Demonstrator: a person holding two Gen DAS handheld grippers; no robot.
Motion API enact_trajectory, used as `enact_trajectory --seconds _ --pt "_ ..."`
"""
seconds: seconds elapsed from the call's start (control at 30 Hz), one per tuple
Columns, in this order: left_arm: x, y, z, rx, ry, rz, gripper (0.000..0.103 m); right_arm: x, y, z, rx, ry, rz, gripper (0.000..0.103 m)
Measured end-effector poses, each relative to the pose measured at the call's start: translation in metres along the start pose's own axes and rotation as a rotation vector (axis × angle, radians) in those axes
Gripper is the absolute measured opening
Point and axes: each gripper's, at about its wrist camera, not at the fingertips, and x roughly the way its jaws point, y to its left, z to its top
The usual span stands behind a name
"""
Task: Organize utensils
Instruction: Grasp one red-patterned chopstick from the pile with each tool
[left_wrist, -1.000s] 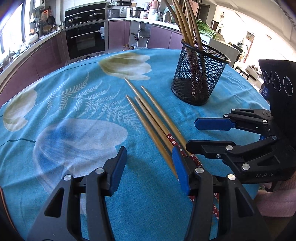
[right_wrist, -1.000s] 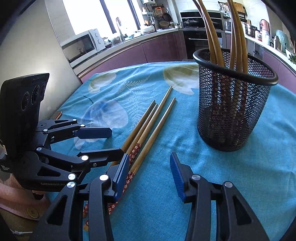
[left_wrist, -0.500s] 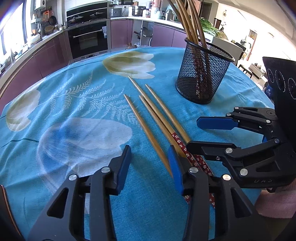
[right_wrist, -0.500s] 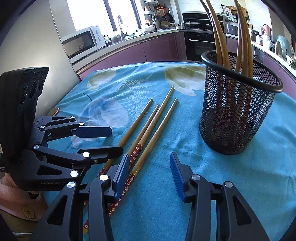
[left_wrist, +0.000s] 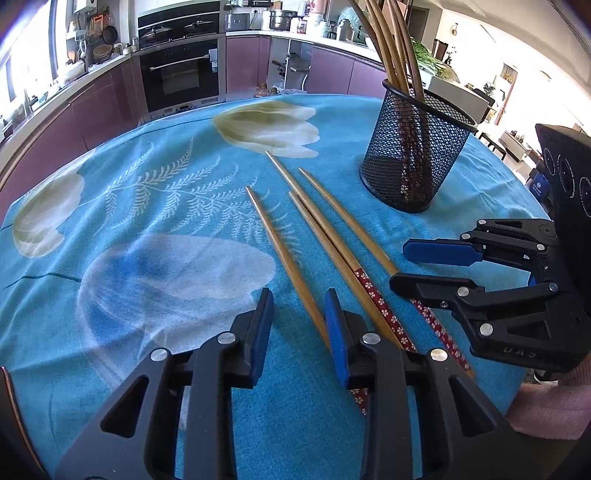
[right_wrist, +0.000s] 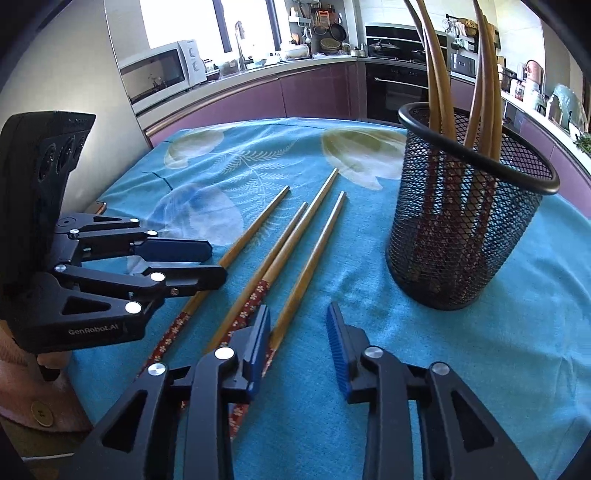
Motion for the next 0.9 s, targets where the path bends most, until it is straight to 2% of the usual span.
enact_trajectory --seconds 0.13,0.37,0.43,0.57,0.77,0.9 --pt "0.001 -0.001 0.000 0.008 -0.001 0.006 0.036 0.001 -0.002 0.002 0.008 -0.001 -0.007 0.027" --pt "0.008 -0.001 0.008 0.011 -0.002 0.018 0.031 0.010 -0.002 0.010 0.017 -0.007 -0.021 0.027" --pt "0.010 -0.001 0.011 0.009 -0.002 0.026 0.026 0.012 -0.003 0.013 0.022 -0.010 -0.029 0.023" --pt "0.012 0.002 0.013 -0.029 -0.002 0.015 0.014 0.013 -0.010 0.014 0.069 -0.019 -0.022 0.009" --pt "0.006 0.013 0.011 -0.117 -0.019 -0.012 0.008 0.006 -0.025 0.011 0.152 -0.052 0.002 0.006" --pt "-0.005 0.011 0.008 -0.112 -0.035 -0.051 0.008 -0.004 -0.025 0.010 0.154 -0.081 0.042 0.006"
